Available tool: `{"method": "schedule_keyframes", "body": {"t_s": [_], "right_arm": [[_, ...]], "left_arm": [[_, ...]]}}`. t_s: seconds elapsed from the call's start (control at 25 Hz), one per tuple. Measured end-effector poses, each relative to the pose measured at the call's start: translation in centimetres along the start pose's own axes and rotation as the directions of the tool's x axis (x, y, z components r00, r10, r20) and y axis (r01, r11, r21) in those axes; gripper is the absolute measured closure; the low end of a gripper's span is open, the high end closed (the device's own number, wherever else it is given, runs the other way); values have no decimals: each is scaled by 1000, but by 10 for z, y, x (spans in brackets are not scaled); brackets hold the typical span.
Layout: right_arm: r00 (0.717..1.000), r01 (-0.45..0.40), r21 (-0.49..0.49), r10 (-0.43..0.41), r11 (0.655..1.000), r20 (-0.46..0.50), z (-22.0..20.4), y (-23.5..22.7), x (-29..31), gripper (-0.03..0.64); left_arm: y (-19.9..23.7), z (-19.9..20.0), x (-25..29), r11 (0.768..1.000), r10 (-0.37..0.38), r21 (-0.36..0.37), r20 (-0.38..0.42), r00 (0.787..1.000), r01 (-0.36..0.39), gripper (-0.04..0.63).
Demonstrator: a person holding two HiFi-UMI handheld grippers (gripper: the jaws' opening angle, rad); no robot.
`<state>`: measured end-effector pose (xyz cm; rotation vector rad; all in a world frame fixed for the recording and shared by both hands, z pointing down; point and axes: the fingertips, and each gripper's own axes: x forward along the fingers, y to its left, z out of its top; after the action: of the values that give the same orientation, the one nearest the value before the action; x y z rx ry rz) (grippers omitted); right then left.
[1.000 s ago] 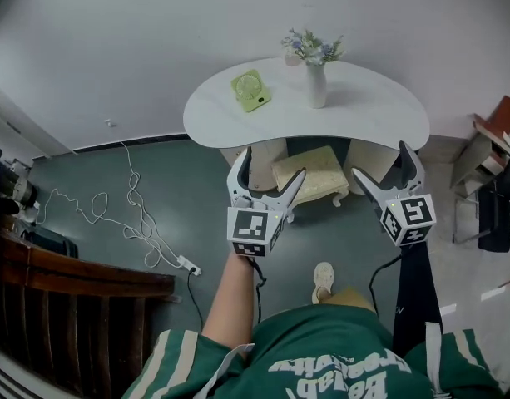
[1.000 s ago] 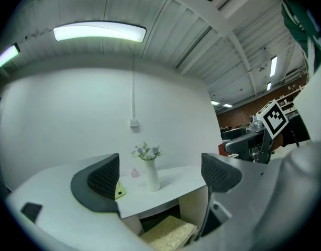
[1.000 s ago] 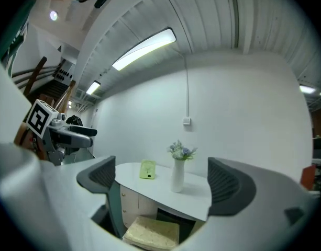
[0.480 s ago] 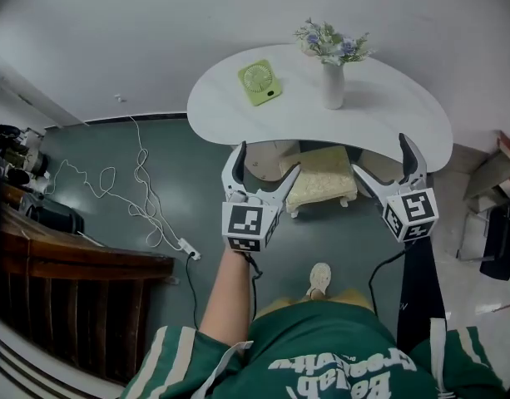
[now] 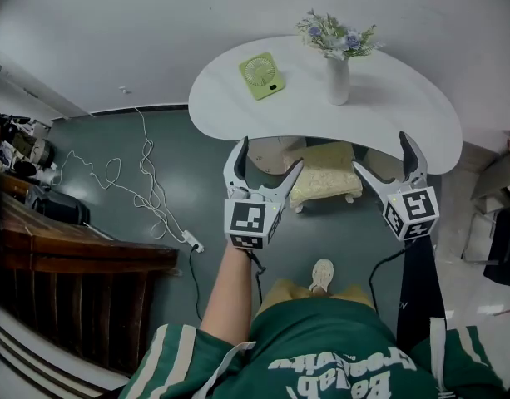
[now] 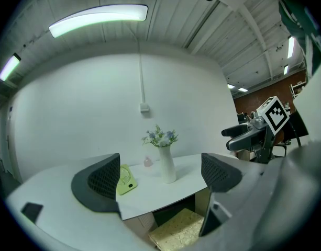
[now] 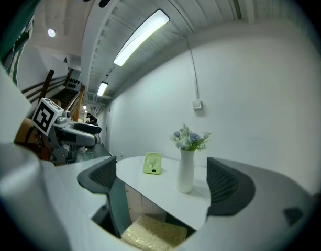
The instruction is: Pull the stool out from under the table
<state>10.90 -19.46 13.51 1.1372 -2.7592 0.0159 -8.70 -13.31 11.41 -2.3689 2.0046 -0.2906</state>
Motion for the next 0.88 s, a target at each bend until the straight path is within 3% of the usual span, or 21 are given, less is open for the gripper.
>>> {"method": "schedule_keyframes", "body": {"t_s": [0.52, 0.88], "right_arm": [[999, -16, 22, 17, 1000, -41, -25, 6, 11, 68], [998, -16, 48, 19, 999, -55, -41, 8, 19, 72]], "left_arm": [[5, -31, 0, 1000, 15, -22, -55, 998, -17, 114], [4, -43, 7, 999, 7, -48, -52, 999, -10, 114]]}}
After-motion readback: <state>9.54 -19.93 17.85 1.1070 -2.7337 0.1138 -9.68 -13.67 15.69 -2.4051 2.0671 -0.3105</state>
